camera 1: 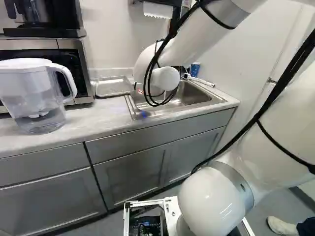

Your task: Rinse the cup and place it in the tray

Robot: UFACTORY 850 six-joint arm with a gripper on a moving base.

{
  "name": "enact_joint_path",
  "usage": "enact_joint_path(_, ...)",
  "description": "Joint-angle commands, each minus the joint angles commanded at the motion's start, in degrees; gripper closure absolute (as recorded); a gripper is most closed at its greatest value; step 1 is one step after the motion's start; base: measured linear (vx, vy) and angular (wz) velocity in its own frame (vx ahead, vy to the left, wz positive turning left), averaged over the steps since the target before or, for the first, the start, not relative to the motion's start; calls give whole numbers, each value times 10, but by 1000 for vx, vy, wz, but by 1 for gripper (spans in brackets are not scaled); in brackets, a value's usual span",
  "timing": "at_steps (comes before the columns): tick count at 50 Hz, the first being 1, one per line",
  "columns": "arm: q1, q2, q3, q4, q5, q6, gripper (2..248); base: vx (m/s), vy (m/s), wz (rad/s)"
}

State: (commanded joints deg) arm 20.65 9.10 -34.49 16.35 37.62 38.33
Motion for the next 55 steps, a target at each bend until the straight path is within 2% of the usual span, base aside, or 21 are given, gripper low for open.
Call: enact_joint_path(55,0,0,0,0,0,331,128,0,0,0)
